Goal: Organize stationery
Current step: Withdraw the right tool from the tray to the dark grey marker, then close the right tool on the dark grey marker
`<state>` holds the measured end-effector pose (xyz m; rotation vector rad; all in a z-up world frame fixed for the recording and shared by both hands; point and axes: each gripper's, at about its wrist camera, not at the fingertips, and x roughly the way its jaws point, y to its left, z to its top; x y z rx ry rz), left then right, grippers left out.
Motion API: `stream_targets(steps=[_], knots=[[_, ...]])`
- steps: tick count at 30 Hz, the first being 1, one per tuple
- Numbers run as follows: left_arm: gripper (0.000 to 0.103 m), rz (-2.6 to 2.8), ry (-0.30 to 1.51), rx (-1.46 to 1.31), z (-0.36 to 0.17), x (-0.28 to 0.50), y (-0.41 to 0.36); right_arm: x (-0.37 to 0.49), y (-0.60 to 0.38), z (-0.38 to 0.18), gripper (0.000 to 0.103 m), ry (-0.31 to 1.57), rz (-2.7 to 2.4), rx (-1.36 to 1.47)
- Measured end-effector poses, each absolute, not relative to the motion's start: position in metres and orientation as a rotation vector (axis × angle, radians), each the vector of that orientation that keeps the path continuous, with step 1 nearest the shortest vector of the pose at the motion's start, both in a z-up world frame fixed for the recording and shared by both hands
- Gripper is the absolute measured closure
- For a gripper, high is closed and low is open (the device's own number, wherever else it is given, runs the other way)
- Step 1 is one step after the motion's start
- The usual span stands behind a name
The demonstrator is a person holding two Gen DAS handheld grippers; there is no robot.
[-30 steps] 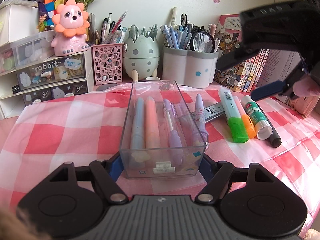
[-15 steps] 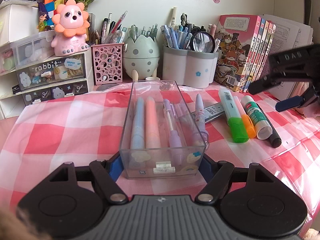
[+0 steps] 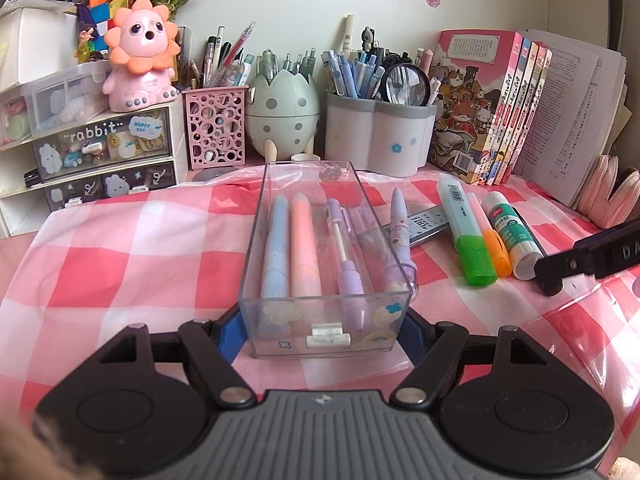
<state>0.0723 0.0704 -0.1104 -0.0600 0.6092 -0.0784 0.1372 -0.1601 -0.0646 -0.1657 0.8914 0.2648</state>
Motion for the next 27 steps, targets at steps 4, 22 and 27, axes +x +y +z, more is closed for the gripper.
stream_targets(steps=[4,22,27], knots=[[0.054,-0.078,0.609,-0.059,-0.110,0.072,0.071,0.136,-0.155,-0.074,0.018,0.911,0.254,-0.243],[0.054,-0.079,0.609,-0.060,-0.110,0.072,0.071,0.138,-0.214,-0.070,0.016,0.919,0.080,-0.211],[0.054,-0.079,0.609,-0.059,-0.110,0.072,0.071,0.143,-0.212,-0.065,0.018,0.906,0.111,-0.188]])
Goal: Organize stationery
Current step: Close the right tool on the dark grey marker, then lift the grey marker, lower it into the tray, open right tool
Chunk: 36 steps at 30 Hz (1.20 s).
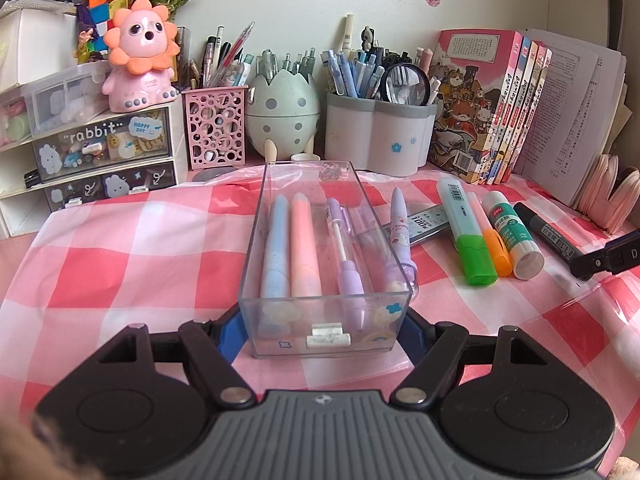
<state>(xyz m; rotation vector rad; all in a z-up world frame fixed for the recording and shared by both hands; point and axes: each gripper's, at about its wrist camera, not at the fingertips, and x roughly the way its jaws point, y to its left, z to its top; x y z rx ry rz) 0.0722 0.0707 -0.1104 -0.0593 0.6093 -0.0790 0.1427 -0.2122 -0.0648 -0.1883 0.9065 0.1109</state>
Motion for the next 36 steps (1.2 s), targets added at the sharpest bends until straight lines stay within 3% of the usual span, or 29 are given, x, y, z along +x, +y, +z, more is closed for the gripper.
stream_targets(steps=[5,10,25,36], knots=[[0.054,-0.079,0.609,-0.059,-0.110,0.072,0.071,0.159,-0.203,-0.063,0.029,0.906,0.137,-0.186],[0.054,-0.079,0.609,-0.059,-0.110,0.072,0.071,0.179,-0.205,-0.065,0.049,0.933,0.145,-0.130],[0.054,-0.080,0.609,-0.059,-0.111,0.072,0.071,0.197,-0.193,-0.068,0.082,0.985,0.144,-0.159],[0.054,-0.080,0.609,-0.059,-0.111,0.072,0.071,0.194,-0.191,-0.066,0.087,0.995,0.135,-0.107]])
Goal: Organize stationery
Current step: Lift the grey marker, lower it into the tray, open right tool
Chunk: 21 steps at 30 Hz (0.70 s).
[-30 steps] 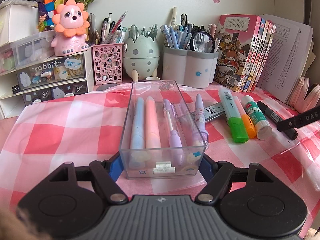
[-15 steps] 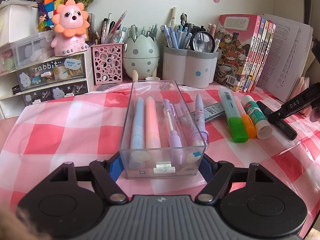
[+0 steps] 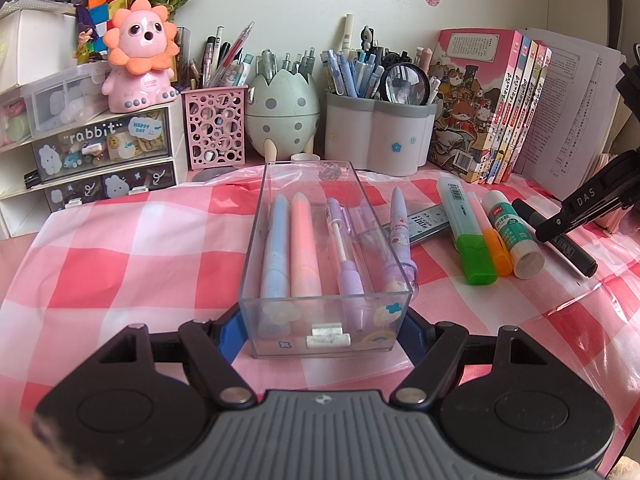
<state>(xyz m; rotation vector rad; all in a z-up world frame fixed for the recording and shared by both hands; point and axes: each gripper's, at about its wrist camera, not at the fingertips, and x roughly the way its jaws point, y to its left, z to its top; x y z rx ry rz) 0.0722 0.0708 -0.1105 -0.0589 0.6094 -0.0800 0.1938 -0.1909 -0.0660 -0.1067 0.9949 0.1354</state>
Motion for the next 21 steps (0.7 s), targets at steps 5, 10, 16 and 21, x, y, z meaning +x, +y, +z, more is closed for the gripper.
stream_targets(steps=[5,10,16,21], knots=[[0.054,-0.080,0.609,-0.059,-0.111,0.072,0.071,0.192,-0.195,-0.051,0.087,0.968,0.142,-0.038],[0.054,-0.080,0.609,-0.059,-0.111,0.072,0.071,0.189,-0.192,-0.029,0.087,0.933,0.180,0.052],[0.054,-0.081,0.609,-0.061,-0.111,0.072,0.071,0.193,-0.170,-0.018,0.087,0.934,0.263,0.168],[0.054,-0.083,0.608,-0.066,-0.111,0.073,0.072,0.196,-0.144,-0.020,0.087,0.962,0.322,0.272]])
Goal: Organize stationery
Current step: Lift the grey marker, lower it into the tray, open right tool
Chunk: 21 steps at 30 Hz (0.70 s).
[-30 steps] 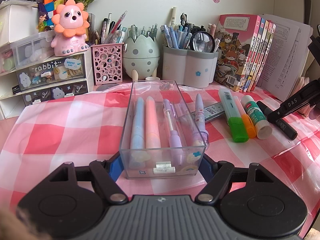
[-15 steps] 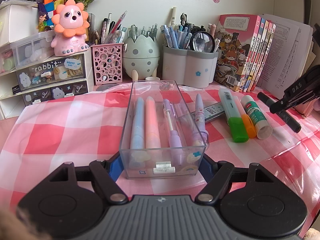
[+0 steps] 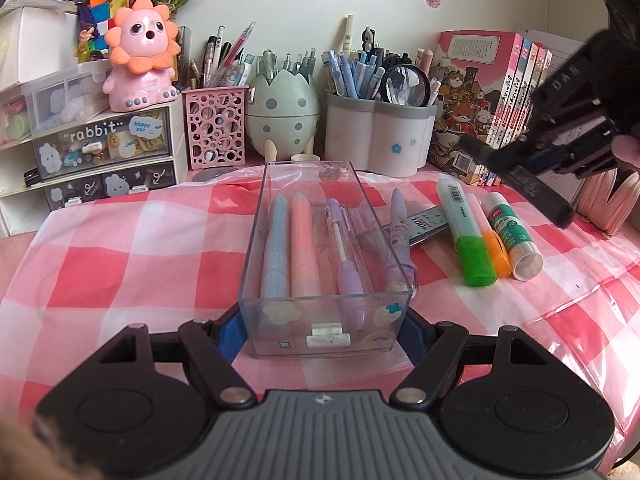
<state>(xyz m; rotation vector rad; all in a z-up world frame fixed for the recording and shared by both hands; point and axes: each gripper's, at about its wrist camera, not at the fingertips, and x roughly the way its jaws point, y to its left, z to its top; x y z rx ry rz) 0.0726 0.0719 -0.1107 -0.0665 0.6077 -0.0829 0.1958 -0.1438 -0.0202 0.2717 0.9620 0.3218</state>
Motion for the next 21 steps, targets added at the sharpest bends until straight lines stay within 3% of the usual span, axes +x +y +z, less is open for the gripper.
stream_targets(steps=[21], knots=[[0.054,-0.085,0.602,-0.088,-0.111,0.072,0.073,0.207,-0.040,-0.044,0.087,1.039,0.325,0.380]])
